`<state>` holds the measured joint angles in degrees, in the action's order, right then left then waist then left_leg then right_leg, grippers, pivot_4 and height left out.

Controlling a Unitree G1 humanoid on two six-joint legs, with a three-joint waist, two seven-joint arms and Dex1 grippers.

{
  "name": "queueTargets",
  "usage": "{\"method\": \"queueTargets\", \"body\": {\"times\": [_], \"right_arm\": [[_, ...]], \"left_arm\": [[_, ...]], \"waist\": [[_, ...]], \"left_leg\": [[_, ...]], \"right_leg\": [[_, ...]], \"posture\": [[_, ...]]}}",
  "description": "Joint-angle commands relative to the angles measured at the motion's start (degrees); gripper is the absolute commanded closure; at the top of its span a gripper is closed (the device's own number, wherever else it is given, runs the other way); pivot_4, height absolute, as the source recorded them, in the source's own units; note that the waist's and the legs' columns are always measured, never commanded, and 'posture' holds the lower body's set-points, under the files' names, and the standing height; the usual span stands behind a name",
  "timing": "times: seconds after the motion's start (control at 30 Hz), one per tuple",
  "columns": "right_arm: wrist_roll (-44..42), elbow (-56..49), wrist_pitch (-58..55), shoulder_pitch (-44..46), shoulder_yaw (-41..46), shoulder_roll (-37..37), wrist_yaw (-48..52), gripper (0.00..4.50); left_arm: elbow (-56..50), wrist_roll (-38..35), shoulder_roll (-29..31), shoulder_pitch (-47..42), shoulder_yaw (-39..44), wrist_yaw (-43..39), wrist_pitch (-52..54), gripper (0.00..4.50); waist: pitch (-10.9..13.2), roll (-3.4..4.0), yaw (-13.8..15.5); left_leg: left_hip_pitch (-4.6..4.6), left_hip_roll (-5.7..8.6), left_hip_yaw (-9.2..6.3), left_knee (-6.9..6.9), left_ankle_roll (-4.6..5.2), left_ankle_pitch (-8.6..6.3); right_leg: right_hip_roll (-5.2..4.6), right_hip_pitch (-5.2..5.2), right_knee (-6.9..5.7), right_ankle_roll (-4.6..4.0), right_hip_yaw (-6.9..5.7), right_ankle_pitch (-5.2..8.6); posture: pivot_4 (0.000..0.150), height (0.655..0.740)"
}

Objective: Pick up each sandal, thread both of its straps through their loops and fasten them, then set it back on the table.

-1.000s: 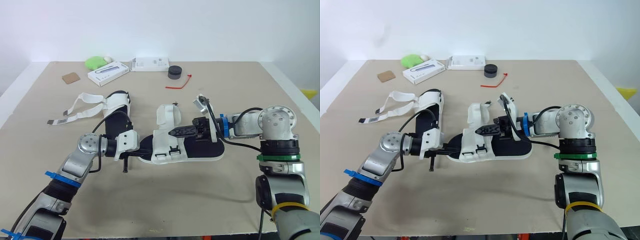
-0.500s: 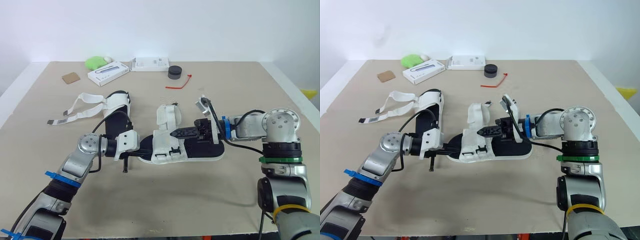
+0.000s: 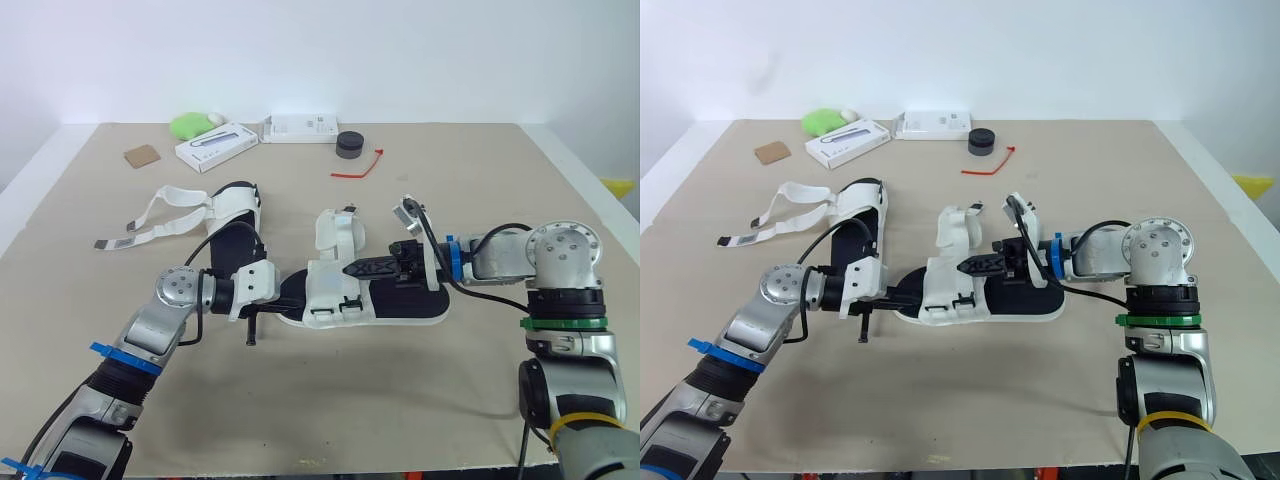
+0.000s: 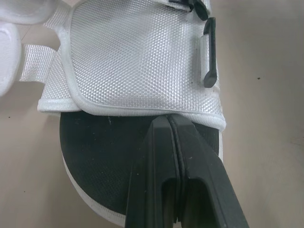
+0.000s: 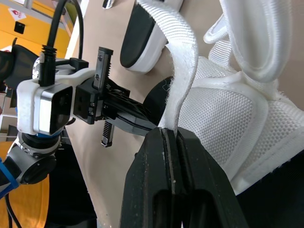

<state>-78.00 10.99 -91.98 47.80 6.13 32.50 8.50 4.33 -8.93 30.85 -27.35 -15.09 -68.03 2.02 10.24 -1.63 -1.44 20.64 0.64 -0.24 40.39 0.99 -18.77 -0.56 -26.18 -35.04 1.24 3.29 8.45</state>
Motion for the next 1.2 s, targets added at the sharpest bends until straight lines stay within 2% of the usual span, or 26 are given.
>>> {"method": "queueTargets", "body": {"times": [0.03, 0.17, 0.33, 0.73, 1.03, 1.2], "right_arm": [[-3.63, 0.61, -0.52, 1.33, -0.39, 0.61, -0.78, 4.35], [-7.93, 2.17, -0.52, 3.44, -0.83, 0.63, -2.69, 4.35], [-12.66, 9.32, -0.52, 5.67, 0.11, -0.49, -9.3, 4.35], [-19.96, 15.46, 0.95, 5.02, 0.72, -0.59, -20.79, 4.35], [-34.11, 14.62, 7.05, 4.26, -3.71, 1.18, -30.52, 4.35], [-35.0, 13.6, 7.48, 4.0, -4.3, 1.31, -30.71, 4.35]], "left_arm": [[-0.27, 1.41, 0.64, 0.96, -1.27, -0.33, -0.55, 4.5], [-0.4, 1.45, 0.53, 1.17, -1.32, -0.21, -0.65, 4.5], [-0.45, 1.53, 0.38, 1.26, -1.32, -0.11, -0.77, 4.5], [-0.4, 1.71, 0.3, 1.48, -1.35, 0.14, -0.85, 4.5], [0.04, 1.97, 0.18, 1.41, -1.54, 0.17, -1.15, 4.5], [0.18, 2.14, 0.09, 1.41, -1.61, 0.13, -1.28, 4.5]], "waist": [[0.0, 0.0, 0.0], [0.0, 0.0, -0.01], [-0.01, -0.01, -0.01], [-0.01, -0.01, -0.01], [-0.01, 0.0, -0.03], [-0.01, -0.01, -0.02]], "left_leg": [[0.0, 0.0, 0.0, 0.0, 0.0, 0.0], [0.0, 0.0, 0.02, 0.0, 0.01, -0.01], [0.0, 0.0, 0.02, 0.0, 0.01, 0.0], [0.03, 0.0, 0.03, 0.0, 0.02, -0.01], [0.03, -0.01, 0.03, 0.0, 0.02, -0.01], [0.04, -0.01, 0.04, 0.0, 0.02, -0.01]], "right_leg": [[0.0, 0.0, 0.0, 0.0, 0.0, 0.0], [0.0, -0.01, 0.01, 0.0, 0.02, 0.0], [0.0, 0.0, 0.01, 0.0, 0.02, 0.0], [0.01, -0.01, 0.02, 0.01, 0.04, -0.01], [0.02, -0.01, 0.02, 0.02, 0.06, -0.01], [0.03, 0.0, 0.03, 0.03, 0.08, -0.01]], "posture": [[0.15, 0.74], [0.15, 0.74], [0.15, 0.74], [0.15, 0.74], [0.15, 0.74], [0.15, 0.74]]}}
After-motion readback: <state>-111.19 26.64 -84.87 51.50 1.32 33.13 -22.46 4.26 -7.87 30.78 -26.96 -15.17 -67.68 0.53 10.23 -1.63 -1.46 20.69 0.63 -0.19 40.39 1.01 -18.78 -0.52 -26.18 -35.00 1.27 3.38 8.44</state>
